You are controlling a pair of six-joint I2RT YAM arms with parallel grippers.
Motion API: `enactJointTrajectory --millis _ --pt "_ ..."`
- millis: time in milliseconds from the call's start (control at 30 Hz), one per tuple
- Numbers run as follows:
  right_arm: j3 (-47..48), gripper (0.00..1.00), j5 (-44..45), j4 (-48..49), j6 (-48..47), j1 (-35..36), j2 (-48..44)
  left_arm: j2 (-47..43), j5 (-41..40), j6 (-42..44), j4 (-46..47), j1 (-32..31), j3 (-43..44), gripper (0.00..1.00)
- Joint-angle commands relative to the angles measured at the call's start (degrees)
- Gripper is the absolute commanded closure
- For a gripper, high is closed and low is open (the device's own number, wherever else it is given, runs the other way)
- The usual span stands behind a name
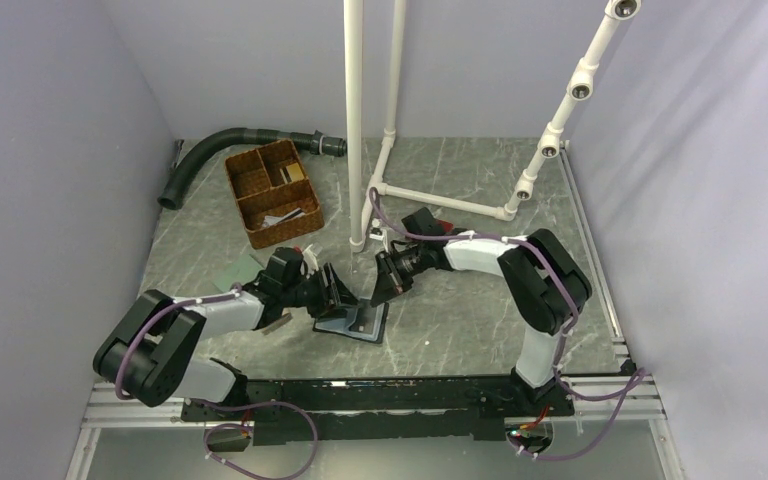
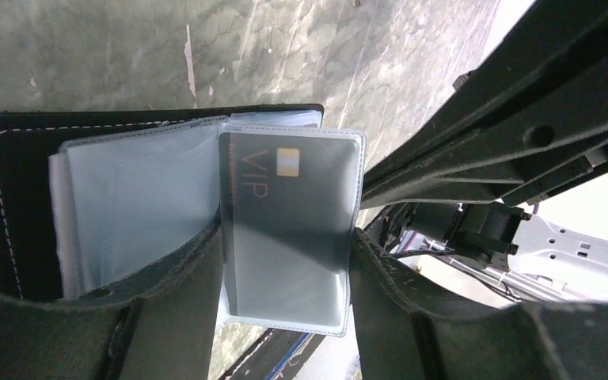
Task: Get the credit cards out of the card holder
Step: Remove the credit card from the card holder.
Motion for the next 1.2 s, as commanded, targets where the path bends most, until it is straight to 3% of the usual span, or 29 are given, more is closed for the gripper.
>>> enactJointTrajectory --millis 0,367,600,1167 --pt "0.1 0.95 1.5 9.8 15.5 0.2 2.3 1.0 3.3 -3.9 8.5 0.2 -0.8 0.66" --pt "2.9 0.97 -0.6 11.7 21.6 0.8 8.2 4.1 5.8 -4.8 12.0 0.2 -0.9 0.47" --pt "3.2 0.97 -2.7 15.2 24.5 1.0 9.6 5.1 6.5 -3.7 9.9 0.1 -0.1 0.43" --pt "4.3 0.97 -3.0 14.4 24.3 2.3 11.3 -3.2 0.2 4.4 -6.7 0.1 3.7 0.28"
